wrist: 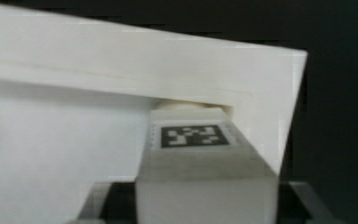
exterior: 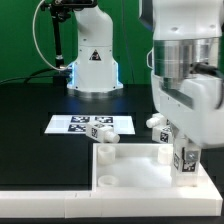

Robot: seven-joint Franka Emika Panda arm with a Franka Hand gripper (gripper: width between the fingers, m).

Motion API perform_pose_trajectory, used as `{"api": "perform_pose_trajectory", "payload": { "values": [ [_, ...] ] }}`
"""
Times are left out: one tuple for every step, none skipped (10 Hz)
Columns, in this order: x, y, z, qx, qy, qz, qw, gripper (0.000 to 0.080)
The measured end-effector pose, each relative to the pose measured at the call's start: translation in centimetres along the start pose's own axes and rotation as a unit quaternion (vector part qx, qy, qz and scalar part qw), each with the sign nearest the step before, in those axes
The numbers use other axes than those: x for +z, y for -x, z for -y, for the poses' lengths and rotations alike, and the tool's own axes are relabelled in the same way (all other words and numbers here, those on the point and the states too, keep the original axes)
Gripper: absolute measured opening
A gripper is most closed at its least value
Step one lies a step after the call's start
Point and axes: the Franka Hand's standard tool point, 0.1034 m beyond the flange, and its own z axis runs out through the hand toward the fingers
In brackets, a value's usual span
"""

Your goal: Assemble one leg

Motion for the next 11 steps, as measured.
{"api": "perform_pose_trajectory", "payload": {
  "values": [
    [-0.01, 0.0, -0.03, 0.057, -0.003, -0.002, 0.998, 0.0285],
    [-0.02, -0.1, -0.02, 0.073, -0.003, -0.002, 0.997, 0.0285],
    [-0.01, -0.14, -0.03, 0.069, -0.005, -0.003, 0.998, 0.0285],
    [0.03, -0.13, -0.04, 0.062, -0.004, -0.003, 0.998, 0.0336],
    [0.03, -0.23, 0.01, -0.003, -0.004, -0.003, 1.0, 0.0473],
    [-0.03, -0.48, 0.16, -0.092, -0.006, -0.004, 0.996, 0.0473],
    [-0.09, -0.65, 0.42, -0.184, -0.011, -0.003, 0.983, 0.0608],
    [0.05, -0.44, 0.31, -0.288, -0.01, 0.0, 0.958, 0.0637],
    [0.2, 0.02, -0.01, -0.309, -0.01, 0.001, 0.951, 0.0637],
    [0.22, -0.08, 0.03, -0.354, -0.01, 0.0, 0.935, 0.0647],
    [0.22, -0.18, 0.05, -0.381, -0.01, -0.001, 0.925, 0.0647]
  ]
}}
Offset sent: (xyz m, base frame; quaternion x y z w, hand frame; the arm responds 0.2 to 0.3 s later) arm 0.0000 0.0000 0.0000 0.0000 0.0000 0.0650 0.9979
